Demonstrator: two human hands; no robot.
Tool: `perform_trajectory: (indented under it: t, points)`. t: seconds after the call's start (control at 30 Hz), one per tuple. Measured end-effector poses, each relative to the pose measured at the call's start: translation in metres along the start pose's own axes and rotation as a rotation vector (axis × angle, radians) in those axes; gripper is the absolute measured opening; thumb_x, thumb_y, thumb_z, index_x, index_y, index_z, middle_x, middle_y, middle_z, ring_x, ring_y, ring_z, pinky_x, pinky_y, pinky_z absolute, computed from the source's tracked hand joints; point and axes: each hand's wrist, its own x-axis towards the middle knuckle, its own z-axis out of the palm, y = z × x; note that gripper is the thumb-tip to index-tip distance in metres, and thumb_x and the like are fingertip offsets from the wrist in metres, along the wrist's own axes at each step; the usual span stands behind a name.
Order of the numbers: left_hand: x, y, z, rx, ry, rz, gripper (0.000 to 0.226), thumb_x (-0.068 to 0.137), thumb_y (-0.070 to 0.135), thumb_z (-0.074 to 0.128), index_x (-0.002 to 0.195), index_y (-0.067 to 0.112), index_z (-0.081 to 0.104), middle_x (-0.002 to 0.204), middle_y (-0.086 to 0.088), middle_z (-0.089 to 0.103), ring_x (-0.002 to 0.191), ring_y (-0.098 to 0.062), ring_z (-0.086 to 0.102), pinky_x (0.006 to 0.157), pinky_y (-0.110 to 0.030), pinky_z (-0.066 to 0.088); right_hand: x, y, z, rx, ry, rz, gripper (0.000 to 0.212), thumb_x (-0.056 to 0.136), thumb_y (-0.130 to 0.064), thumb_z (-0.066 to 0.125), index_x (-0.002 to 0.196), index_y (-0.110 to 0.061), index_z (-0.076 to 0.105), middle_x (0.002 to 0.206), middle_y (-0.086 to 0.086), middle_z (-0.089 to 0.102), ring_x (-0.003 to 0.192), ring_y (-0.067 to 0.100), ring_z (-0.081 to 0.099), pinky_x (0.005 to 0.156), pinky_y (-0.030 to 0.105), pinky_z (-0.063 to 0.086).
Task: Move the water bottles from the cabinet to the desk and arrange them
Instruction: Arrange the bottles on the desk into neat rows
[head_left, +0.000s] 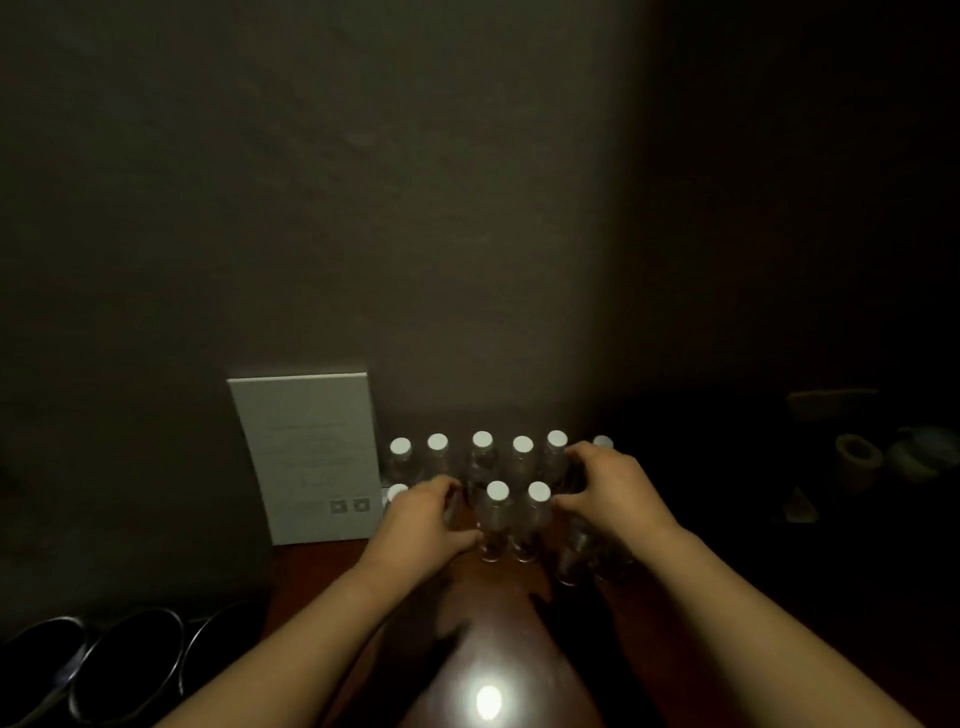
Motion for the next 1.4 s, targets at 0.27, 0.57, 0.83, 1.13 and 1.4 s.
perform_trajectory:
  t: [0.27, 0.57, 0.83, 1.13, 1.4]
  points:
    - [0.046, -0.056, -0.071, -0.030, 0.161, -0.104, 0.051, 0.080, 0.033, 0.079, 0.124, 0.013, 0.064, 0.118, -0.003, 0.070, 0.105, -0.016, 0.067, 0.093, -0.029, 0.052, 0.042, -0.055, 0.014, -0.079, -0.055, -0.071, 0.055, 0.082, -0.035, 0.076, 0.132, -0.022, 0.058, 0.128, 0.003, 0.062, 0.118, 0.020, 0.058, 0.094, 0.029, 0.047]
    - [0.118, -0.112, -0.048, 0.063, -0.039, -0.137, 0.058, 0.080, 0.039, 0.078, 0.132, 0.018, 0.061, 0.123, -0.004, 0.069, 0.114, -0.019, 0.064, 0.097, -0.029, 0.048, 0.123, -0.092, 0.072, -0.157, -0.186, -0.131, 0.052, 0.084, -0.031, 0.073, 0.133, -0.021, 0.057, 0.127, 0.006, 0.063, 0.114, 0.023, 0.061, 0.095, 0.036, 0.051]
    - [0.139, -0.122, -0.020, 0.059, -0.113, -0.105, 0.054, 0.079, 0.038, 0.078, 0.128, 0.020, 0.064, 0.119, -0.001, 0.070, 0.108, -0.018, 0.065, 0.095, -0.035, 0.051, 0.161, -0.108, 0.112, -0.259, -0.326, -0.245, 0.043, 0.092, -0.021, 0.064, 0.134, -0.023, 0.056, 0.127, 0.007, 0.059, 0.113, 0.026, 0.059, 0.093, 0.037, 0.052]
    - [0.149, -0.134, -0.013, 0.144, -0.136, 0.009, 0.028, 0.086, 0.033, 0.069, 0.112, 0.021, 0.069, 0.106, -0.002, 0.072, 0.100, -0.023, 0.066, 0.084, -0.033, 0.053, 0.176, -0.103, 0.127, -0.321, -0.434, -0.321, 0.035, 0.094, -0.012, 0.055, 0.127, -0.020, 0.064, 0.117, 0.009, 0.065, 0.105, 0.028, 0.063, 0.084, 0.033, 0.049]
    - [0.151, -0.141, -0.019, 0.194, -0.211, 0.095, 0.031, 0.085, 0.030, 0.057, 0.106, 0.010, 0.067, 0.104, -0.012, 0.071, 0.097, -0.030, 0.065, 0.082, -0.041, 0.053, 0.178, -0.101, 0.134, -0.329, -0.375, -0.290, 0.040, 0.095, -0.022, 0.058, 0.135, -0.019, 0.059, 0.129, 0.013, 0.060, 0.116, 0.031, 0.058, 0.093, 0.035, 0.048]
